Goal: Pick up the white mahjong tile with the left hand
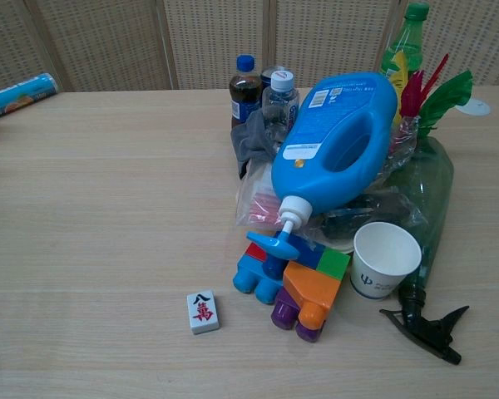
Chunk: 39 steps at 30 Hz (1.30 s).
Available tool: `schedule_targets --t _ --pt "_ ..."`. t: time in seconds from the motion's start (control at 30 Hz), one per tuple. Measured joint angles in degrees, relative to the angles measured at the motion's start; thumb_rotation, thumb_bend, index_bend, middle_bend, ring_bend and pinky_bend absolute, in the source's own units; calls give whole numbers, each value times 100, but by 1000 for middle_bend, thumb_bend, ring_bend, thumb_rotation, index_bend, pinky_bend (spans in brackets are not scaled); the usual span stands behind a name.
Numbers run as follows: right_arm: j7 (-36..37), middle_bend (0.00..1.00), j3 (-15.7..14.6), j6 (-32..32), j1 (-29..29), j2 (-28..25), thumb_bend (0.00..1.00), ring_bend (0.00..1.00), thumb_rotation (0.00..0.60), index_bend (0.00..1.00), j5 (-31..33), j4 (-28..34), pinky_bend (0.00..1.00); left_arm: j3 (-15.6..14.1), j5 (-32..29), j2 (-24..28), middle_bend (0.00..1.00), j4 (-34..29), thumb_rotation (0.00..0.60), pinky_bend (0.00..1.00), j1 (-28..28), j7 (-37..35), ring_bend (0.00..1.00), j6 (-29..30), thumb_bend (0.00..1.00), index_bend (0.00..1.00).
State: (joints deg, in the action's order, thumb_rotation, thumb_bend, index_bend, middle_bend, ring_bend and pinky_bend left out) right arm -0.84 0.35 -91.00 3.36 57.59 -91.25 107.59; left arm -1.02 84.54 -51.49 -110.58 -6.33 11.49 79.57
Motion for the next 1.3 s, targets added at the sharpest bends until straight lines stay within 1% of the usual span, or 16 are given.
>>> schedule_targets --t 0.2,0.33,0.43,0.63,0.77,0.83,0.87,1.03,1.17,1.3 --pt "-30 0 -11 2 5 7 0 0 388 0 -11 4 0 -58 39 -10 0 57 600 0 -15 5 0 -104 0 115" --pt "-2 0 8 -22 14 -5 0 0 388 0 22 8 0 -119 168 -14 0 171 600 0 -94 -80 0 -298 0 135" --pt "-5 0 27 1 0 -6 0 0 386 0 57 18 0 -118 309 -4 0 305 600 0 -301 -220 0 -597 0 147" --pt "-46 0 61 59 -35 23 0 0 388 0 132 19 0 -22 850 -86 0 597 600 0 -1120 -753 0 -1423 0 159" --pt "-39 0 61 66 -39 25 0 0 388 0 133 18 0 61 1154 -332 0 699 600 0 -1701 -1018 0 -2017 0 245" --pt "-12 0 62 61 -37 18 0 0 390 0 132 22 0 78 1203 -449 0 694 600 0 -1906 -1077 0 -2290 0 270" --pt "0 0 60 61 -37 11 0 0 388 0 129 23 0 83 1233 -555 0 683 600 0 -2072 -1095 0 -2522 0 277" --pt "104 0 62 57 -35 -29 0 0 387 0 132 32 0 98 1268 -998 0 681 600 0 -2503 -972 0 -3060 0 283" --pt "209 0 79 49 -35 -64 0 0 386 0 156 40 0 174 1152 -1383 0 662 600 0 -2796 -686 0 -3357 0 276" --pt "304 0 97 55 -41 -97 0 0 388 0 190 36 0 237 1010 -1574 0 611 600 0 -3053 -294 0 -3687 0 275"
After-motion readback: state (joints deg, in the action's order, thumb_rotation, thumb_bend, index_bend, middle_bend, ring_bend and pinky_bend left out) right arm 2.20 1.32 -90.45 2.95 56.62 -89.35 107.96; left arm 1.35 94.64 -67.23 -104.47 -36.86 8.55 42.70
